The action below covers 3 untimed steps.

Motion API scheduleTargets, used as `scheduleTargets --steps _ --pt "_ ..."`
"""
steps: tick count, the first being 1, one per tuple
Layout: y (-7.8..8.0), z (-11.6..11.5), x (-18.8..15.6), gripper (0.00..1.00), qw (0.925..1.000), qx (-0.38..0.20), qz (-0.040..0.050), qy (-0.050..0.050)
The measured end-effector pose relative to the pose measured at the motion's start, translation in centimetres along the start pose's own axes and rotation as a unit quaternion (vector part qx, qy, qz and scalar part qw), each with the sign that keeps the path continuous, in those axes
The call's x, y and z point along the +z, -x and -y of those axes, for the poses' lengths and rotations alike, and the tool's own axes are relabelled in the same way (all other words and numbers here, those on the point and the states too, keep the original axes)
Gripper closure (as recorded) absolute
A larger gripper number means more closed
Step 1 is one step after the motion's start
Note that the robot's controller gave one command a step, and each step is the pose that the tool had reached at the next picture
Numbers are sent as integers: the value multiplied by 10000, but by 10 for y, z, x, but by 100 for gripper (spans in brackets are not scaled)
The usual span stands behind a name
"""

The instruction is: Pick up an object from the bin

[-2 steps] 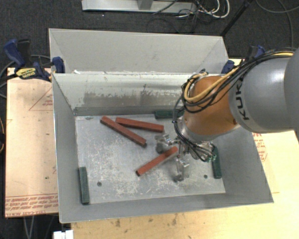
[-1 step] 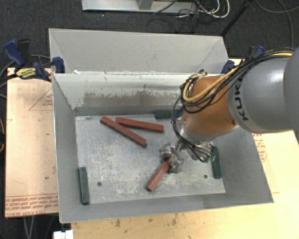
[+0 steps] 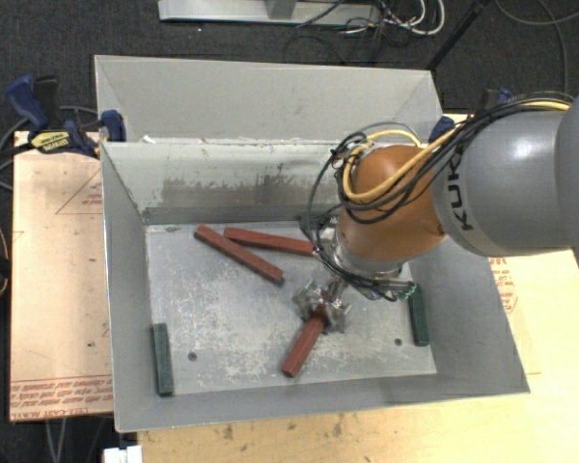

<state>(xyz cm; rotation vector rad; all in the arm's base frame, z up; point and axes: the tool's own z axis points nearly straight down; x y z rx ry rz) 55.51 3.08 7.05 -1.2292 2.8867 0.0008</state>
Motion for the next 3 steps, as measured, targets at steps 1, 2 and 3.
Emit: scheduleTargets --steps 1,2,3 --pt "0 0 0 0 10000 7 -1 4" --pt "-1 1 -1 100 10000 8 -8 3" --pt "21 12 -171 100 9723 -2339 14 -19"
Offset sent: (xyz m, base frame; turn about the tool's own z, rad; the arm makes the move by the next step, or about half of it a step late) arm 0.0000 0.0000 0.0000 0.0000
